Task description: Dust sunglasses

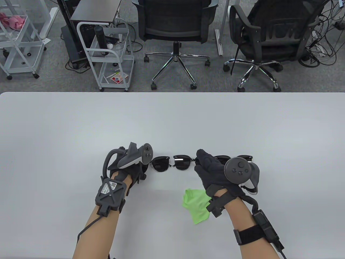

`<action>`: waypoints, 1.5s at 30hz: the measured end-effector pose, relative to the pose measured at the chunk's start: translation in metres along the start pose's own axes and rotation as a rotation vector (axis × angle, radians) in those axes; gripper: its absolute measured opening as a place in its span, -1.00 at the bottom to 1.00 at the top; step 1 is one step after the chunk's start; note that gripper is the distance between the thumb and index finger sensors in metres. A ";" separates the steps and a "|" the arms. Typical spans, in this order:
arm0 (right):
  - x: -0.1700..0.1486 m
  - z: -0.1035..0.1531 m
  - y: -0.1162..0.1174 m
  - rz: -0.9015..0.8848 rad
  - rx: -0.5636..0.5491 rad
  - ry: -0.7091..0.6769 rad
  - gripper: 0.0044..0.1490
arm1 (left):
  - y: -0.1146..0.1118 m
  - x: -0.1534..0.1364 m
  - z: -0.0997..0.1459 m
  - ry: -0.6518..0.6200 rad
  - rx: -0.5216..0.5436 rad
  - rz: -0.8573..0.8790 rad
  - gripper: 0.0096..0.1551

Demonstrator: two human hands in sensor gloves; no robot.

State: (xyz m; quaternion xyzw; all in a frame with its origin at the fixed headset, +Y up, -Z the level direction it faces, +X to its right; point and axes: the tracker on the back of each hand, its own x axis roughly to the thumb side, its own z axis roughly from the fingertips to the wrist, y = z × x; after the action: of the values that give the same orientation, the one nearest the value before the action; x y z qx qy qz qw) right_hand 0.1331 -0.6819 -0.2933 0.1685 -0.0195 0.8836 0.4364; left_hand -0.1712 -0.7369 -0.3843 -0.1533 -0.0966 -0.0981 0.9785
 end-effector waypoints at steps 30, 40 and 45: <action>-0.048 0.016 -0.004 0.572 0.304 0.181 0.22 | -0.002 0.002 0.094 0.022 -0.011 0.381 0.35; -0.043 0.014 0.001 0.566 0.294 0.151 0.19 | 0.000 0.001 0.094 0.010 0.003 0.410 0.32; -0.046 0.016 -0.003 0.549 0.285 0.158 0.17 | 0.001 0.002 0.095 0.002 0.008 0.409 0.32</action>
State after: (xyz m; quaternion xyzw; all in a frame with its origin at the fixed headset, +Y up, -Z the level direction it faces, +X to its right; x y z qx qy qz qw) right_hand 0.1654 -0.7182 -0.2933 0.1473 0.0939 0.9725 0.1540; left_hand -0.1840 -0.7064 -0.2957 -0.1659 -0.0626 0.1031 0.9787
